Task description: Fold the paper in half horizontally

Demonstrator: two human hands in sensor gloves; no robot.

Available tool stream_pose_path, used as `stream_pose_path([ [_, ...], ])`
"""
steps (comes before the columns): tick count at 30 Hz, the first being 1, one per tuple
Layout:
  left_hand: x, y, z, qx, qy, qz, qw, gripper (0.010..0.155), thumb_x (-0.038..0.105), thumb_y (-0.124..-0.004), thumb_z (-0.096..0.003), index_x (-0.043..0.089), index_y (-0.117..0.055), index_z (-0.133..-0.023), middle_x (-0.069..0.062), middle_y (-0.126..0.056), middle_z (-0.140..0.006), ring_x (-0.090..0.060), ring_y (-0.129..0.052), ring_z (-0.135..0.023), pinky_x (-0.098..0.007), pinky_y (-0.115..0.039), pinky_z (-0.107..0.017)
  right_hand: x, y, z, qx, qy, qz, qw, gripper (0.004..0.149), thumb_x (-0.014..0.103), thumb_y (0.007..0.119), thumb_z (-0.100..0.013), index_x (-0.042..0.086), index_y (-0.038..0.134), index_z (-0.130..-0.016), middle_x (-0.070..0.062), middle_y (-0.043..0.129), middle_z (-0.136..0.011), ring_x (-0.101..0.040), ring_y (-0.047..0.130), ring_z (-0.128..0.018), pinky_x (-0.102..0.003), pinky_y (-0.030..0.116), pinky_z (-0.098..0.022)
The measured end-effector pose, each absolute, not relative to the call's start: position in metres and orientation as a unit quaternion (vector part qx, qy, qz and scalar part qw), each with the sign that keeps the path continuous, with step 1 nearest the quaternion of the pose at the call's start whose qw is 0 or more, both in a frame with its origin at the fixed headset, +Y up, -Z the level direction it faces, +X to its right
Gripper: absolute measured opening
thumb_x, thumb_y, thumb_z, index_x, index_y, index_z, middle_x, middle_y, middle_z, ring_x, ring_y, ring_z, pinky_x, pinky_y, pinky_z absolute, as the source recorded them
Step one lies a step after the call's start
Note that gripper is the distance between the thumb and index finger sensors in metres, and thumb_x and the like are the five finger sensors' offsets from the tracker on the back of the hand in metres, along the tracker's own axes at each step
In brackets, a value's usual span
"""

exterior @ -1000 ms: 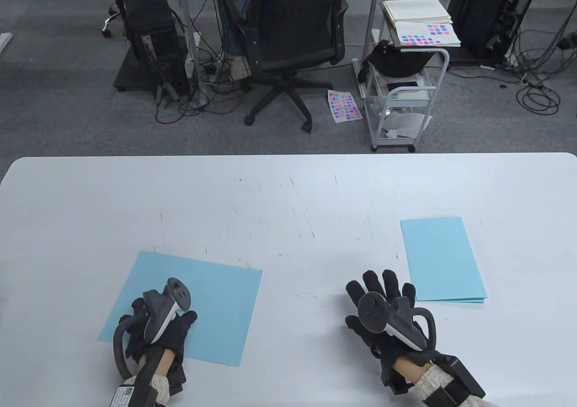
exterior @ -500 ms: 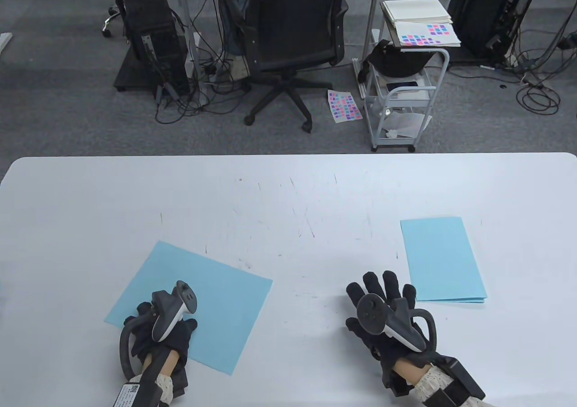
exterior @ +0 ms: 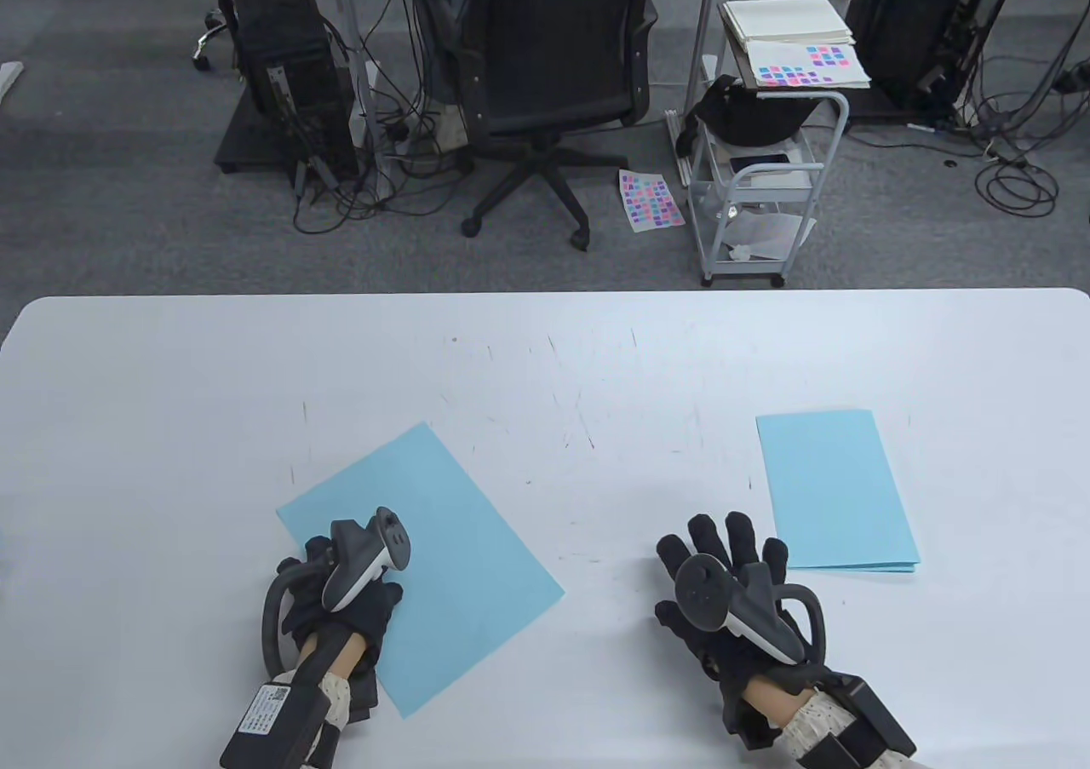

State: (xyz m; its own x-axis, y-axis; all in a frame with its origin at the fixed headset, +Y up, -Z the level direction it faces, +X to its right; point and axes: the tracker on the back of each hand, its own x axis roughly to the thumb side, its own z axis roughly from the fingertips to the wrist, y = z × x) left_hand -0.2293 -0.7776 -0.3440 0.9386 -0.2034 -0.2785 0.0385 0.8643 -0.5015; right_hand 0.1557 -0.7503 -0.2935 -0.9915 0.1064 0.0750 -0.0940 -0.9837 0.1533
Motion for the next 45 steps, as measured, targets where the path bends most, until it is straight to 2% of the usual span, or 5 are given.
stream_pose_path([
  [12, -0.179, -0.778, -0.369, -0.275, 0.09, -0.069, 0.955, 0.066, 0.053, -0.069, -0.0433, 0.066, -0.036, -0.099, 0.029, -0.033, -0.12, -0.015, -0.029, -0.12, -0.054, -0.03, -0.089, 0.163, -0.748, -0.297, 0.035, 0.078, 0.994, 0.07, 0.073, 0.052, 0.069, -0.045, 0.039, 0.035, -0.108, 0.001, 0.014, -0.12, -0.039, -0.003, -0.105, -0.068, 0.007, -0.07],
  [29, -0.11, -0.779, -0.387, -0.291, -0.002, -0.07, 0.954, 0.066, 0.051, -0.069, -0.0444, 0.069, -0.033, -0.097, 0.033, -0.027, -0.118, -0.012, -0.023, -0.12, -0.053, -0.026, -0.09, 0.155, -0.75, -0.297, 0.064, 0.077, 0.992, 0.077, 0.071, 0.051, 0.07, -0.046, 0.04, 0.036, -0.107, 0.004, 0.015, -0.12, -0.038, -0.003, -0.104, -0.068, 0.006, -0.07],
  [39, -0.107, -0.78, -0.386, -0.295, -0.01, -0.07, 0.953, 0.067, 0.052, -0.068, -0.0438, 0.067, -0.032, -0.098, 0.031, -0.025, -0.119, -0.013, -0.021, -0.12, -0.054, -0.026, -0.09, 0.144, -0.759, -0.299, 0.093, 0.113, 0.985, 0.088, 0.065, 0.046, 0.069, -0.048, 0.043, 0.041, -0.106, 0.009, 0.021, -0.12, -0.037, 0.001, -0.105, -0.068, 0.006, -0.07],
  [41, -0.11, -0.775, -0.385, -0.288, -0.007, -0.073, 0.955, 0.069, 0.053, -0.067, -0.0434, 0.066, -0.029, -0.099, 0.029, -0.014, -0.119, -0.014, -0.018, -0.12, -0.054, -0.024, -0.09, 0.138, -0.764, -0.299, 0.103, 0.136, 0.982, 0.084, 0.063, 0.045, 0.07, -0.048, 0.044, 0.043, -0.105, 0.01, 0.024, -0.12, -0.036, 0.002, -0.106, -0.068, 0.007, -0.07],
  [45, -0.123, -0.759, -0.385, -0.264, 0.0, -0.071, 0.962, 0.071, 0.054, -0.067, -0.0428, 0.065, -0.026, -0.1, 0.026, -0.012, -0.119, -0.015, -0.017, -0.12, -0.055, -0.024, -0.09, 0.131, -0.771, -0.298, 0.121, 0.166, 0.977, 0.063, 0.063, 0.044, 0.07, -0.048, 0.045, 0.043, -0.104, 0.013, 0.025, -0.12, -0.035, 0.003, -0.106, -0.067, 0.006, -0.07],
])
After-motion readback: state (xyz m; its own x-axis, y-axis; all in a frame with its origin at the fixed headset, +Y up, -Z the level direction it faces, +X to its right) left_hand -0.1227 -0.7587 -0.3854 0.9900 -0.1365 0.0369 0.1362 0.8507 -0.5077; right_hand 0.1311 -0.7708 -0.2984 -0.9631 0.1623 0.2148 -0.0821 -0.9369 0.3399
